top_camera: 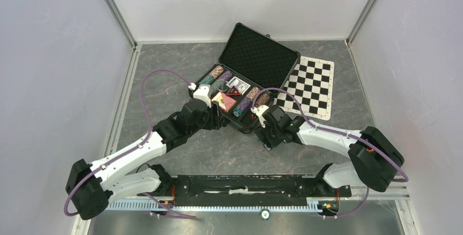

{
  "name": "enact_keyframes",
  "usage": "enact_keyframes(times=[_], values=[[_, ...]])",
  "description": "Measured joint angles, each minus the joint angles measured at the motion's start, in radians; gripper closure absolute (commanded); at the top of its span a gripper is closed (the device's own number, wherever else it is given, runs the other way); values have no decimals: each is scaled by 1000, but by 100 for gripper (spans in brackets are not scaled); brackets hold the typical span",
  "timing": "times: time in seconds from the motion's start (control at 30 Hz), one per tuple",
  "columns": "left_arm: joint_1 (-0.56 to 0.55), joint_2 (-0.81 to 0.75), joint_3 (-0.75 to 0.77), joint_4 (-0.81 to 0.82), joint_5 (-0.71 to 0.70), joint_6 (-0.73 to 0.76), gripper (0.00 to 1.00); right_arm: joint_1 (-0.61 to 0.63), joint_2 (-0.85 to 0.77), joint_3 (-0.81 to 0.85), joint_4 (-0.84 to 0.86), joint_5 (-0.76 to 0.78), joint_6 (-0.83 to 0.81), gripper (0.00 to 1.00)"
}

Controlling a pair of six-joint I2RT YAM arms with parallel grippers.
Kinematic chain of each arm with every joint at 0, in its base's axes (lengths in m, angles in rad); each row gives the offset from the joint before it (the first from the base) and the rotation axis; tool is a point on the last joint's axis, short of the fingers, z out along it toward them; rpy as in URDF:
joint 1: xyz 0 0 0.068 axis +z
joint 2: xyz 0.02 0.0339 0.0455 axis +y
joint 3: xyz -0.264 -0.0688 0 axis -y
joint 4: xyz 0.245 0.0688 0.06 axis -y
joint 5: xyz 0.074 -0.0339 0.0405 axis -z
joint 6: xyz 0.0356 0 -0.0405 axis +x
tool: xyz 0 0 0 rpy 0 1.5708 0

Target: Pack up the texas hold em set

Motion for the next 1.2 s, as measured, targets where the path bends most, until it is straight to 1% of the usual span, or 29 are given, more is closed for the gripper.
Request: enact_keyframes(times=[0.27,0.43,0.5,0.9,1.0,1.03,1.2], values=[[20,-3,-6,5,1,-1,40,2,-2,-1,-11,12,-6,33],[26,-7,-15,4,1,-1,40,6,-8,-1,-45,21,-5,39],[26,-7,-15,5,1,-1,40,6,-8,1,-50,21,-4,40],[31,-11,-16,4,2,-1,39,8,-6,3,-57,27,25,41],[31,-13,-16,4,2,-1,39,8,-6,7,-73,37,37,33],[32,-13,-16,5,3,-1,40,8,-6,8,-77,42,44,33],[34,-13,-16,5,6,-1,40,8,-6,10,-88,58,69,36]])
